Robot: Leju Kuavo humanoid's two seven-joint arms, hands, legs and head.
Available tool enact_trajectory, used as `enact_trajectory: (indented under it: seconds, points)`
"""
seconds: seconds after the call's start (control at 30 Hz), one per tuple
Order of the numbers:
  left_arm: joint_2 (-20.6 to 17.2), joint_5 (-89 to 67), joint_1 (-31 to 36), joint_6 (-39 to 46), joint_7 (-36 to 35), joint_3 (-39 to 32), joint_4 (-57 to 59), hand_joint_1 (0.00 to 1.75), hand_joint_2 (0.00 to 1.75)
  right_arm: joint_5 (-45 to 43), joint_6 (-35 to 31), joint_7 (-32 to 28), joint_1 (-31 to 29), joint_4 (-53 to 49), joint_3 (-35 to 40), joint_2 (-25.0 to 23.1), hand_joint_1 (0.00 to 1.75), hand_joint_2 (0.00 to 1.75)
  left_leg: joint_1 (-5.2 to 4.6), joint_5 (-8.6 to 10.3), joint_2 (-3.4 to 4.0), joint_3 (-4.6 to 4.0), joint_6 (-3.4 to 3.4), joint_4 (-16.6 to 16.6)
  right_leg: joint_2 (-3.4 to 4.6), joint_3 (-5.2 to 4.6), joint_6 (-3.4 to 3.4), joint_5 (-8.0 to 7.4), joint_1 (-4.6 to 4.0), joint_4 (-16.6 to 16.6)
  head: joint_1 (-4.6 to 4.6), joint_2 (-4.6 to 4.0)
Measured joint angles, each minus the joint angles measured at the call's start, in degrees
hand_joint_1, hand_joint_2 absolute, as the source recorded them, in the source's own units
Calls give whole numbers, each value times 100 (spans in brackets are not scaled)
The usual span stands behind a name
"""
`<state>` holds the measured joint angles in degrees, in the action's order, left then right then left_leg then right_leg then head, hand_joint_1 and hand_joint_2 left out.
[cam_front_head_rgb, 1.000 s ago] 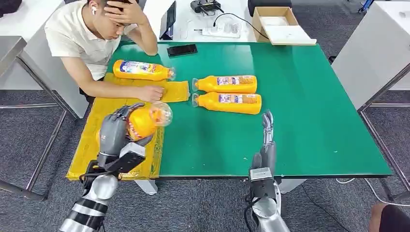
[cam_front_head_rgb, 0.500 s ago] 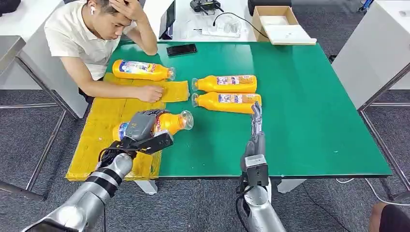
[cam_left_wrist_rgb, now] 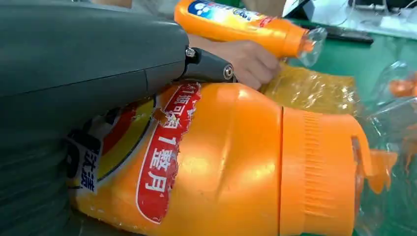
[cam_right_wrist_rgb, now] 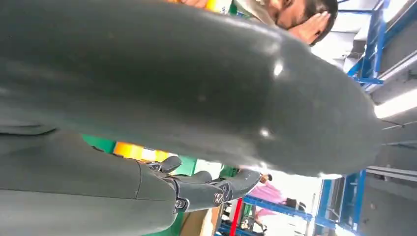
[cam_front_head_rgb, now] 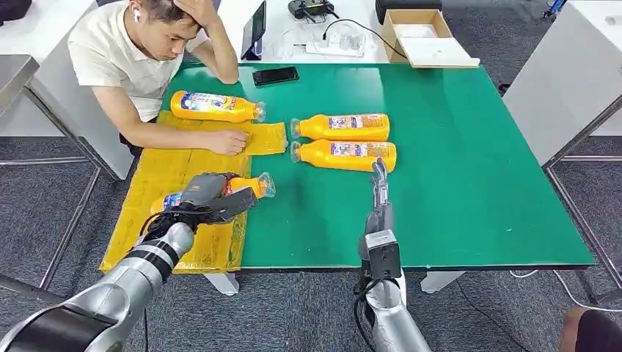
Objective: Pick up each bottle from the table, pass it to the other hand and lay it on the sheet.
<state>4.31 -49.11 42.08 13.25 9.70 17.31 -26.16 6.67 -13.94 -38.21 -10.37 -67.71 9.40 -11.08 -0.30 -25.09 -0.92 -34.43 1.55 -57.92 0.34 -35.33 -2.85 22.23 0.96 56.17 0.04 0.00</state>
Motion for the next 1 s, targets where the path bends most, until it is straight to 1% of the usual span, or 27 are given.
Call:
enact_trajectory:
  seconds: [0.07,0.1,0.17,0.37,0.4,0.43,0.47,0.5,0.6,0.7,0.8,1.0]
  points:
    - [0,-6,28,11,-87,2,63,175,175,0,4,0,-2,33,-2,0,0,0,1,0,-1,0,0,0,0,0,0,0,0,2,-2,0]
    - [0,-31,38,11,-133,2,90,169,175,2,4,2,-3,48,-2,0,0,0,1,0,-1,1,0,0,0,0,0,0,0,2,0,0]
    - [-2,-89,52,-43,-177,4,155,126,175,22,4,0,-4,79,-4,2,0,0,1,0,2,1,0,0,0,0,0,0,0,3,-2,0]
    - [2,-65,71,-474,59,15,240,126,175,66,0,0,-9,181,-46,28,0,0,-1,-1,0,9,0,0,0,9,0,0,2,0,-2,-2]
    - [2,-55,77,-503,72,17,247,89,175,68,-2,0,-10,199,-50,35,0,0,-1,-1,0,12,-1,0,0,11,0,1,2,0,0,-2]
    - [2,-50,79,-511,83,17,253,33,175,68,-2,0,-11,214,-55,37,0,0,-1,-1,0,12,0,0,0,12,0,0,2,0,-2,-2]
    - [2,-50,80,-518,85,17,258,7,175,68,-2,2,-12,225,-65,39,0,0,-1,-1,0,13,0,0,0,12,0,0,2,0,-2,0]
    - [2,-44,80,-527,88,17,260,0,175,70,-2,2,-12,236,-79,42,0,0,-1,-1,0,14,0,0,0,13,0,0,1,0,-2,0]
    - [0,109,75,-747,199,-7,271,0,175,72,-9,0,-16,273,-96,44,0,0,-1,0,0,15,0,0,0,14,0,0,1,1,0,-2]
    - [0,355,66,-1012,457,-99,284,0,175,70,-9,0,-34,310,-107,61,0,0,-1,0,1,15,0,0,0,14,0,0,1,2,-2,0]
    - [0,802,10,-1294,992,-273,284,0,175,66,-15,0,-43,341,-120,85,0,0,-1,0,-3,13,0,0,-1,14,0,0,1,2,0,-2]
    - [-4,1495,-284,-1443,1819,-571,-97,0,175,15,-55,0,-40,363,-120,138,0,0,-1,-1,-5,9,0,0,0,12,0,1,2,0,-2,0]
